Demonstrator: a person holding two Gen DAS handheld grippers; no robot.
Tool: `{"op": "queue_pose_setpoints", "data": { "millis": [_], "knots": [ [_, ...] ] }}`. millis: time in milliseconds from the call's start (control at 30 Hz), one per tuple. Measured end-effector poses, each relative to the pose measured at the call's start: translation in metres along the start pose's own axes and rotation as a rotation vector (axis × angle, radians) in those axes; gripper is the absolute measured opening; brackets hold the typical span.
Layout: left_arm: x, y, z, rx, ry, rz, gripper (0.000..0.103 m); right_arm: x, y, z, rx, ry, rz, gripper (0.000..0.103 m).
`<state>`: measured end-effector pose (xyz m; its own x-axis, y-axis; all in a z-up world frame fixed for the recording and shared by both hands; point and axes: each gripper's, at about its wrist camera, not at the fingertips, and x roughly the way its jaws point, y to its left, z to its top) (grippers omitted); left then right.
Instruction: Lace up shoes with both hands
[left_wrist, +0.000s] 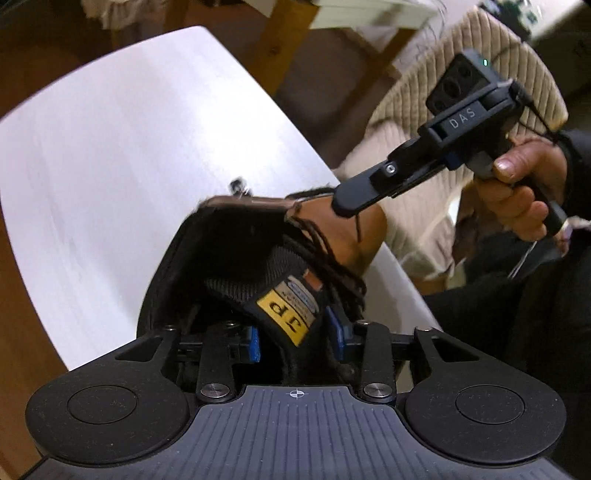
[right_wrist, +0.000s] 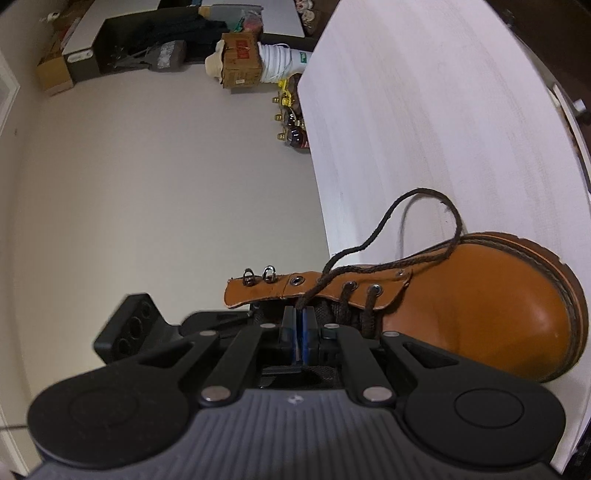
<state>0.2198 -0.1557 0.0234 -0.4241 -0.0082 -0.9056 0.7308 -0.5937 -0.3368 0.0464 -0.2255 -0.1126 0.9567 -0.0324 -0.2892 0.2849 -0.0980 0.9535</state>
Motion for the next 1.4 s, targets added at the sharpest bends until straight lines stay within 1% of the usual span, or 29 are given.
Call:
{"op": "queue_pose_setpoints", "data": {
  "millis": [33,133,333,400,567,667,767,900,933,1000,1100,1167,1200,1233,1333,1400],
  "knots": [
    [0.001,-0.001,0.000,0.011,-0.004,-0.012,0.015,0.003,0.002,0.001,-0.010,-0.002,0.002,0.004],
    [0.003,-0.007,0.000,0.057,-0.021,-0.020,0.014,0.009,0.007,0.003,-0.048,-0.014,-0.002,0.004],
    [0.007,-0.004,-0.001,0.045,-0.034,-0.048,0.014,0.017,0.008,0.002,-0.114,-0.024,-0.035,0.004],
    [0.008,-0.003,-0.002,0.030,-0.039,-0.063,0.014,0.019,0.007,0.000,-0.137,-0.030,-0.050,0.004],
    [0.012,0.001,-0.005,-0.009,-0.059,-0.105,0.014,0.020,0.005,-0.004,-0.159,-0.050,-0.048,0.004],
    [0.012,0.003,-0.005,-0.031,-0.076,-0.124,0.014,0.022,0.011,-0.007,-0.209,-0.052,-0.067,0.004],
    [0.008,0.002,-0.004,-0.041,-0.080,-0.122,0.014,0.026,0.017,-0.011,-0.264,-0.033,-0.081,0.004],
    [0.010,0.004,-0.011,-0.063,-0.087,-0.118,0.014,0.028,0.023,-0.014,-0.291,-0.001,-0.079,0.005],
    [0.011,0.004,-0.011,-0.068,-0.088,-0.121,0.014,0.029,0.023,-0.014,-0.290,0.008,-0.080,0.005],
    [0.002,0.010,-0.011,-0.083,-0.096,-0.126,0.014,0.029,0.020,-0.013,-0.274,0.019,-0.081,0.008],
    [0.000,0.010,-0.011,-0.091,-0.104,-0.130,0.014,0.024,0.018,-0.013,-0.240,0.010,-0.070,0.008],
    [-0.001,0.011,-0.012,-0.094,-0.107,-0.131,0.014,0.018,0.014,-0.011,-0.185,-0.017,-0.052,0.010],
    [-0.001,0.012,-0.013,-0.096,-0.110,-0.132,0.014,0.015,0.011,-0.009,-0.147,-0.031,-0.042,0.014],
    [-0.002,0.013,-0.013,-0.097,-0.112,-0.133,0.014,0.012,0.007,-0.009,-0.104,-0.045,-0.029,0.016],
    [-0.002,0.014,-0.012,-0.097,-0.116,-0.135,0.014,0.008,0.001,-0.008,-0.049,-0.053,-0.010,0.015],
    [-0.003,0.015,-0.013,-0.096,-0.120,-0.135,0.014,0.007,0.002,-0.009,-0.051,-0.056,-0.017,0.013]
  ]
}}
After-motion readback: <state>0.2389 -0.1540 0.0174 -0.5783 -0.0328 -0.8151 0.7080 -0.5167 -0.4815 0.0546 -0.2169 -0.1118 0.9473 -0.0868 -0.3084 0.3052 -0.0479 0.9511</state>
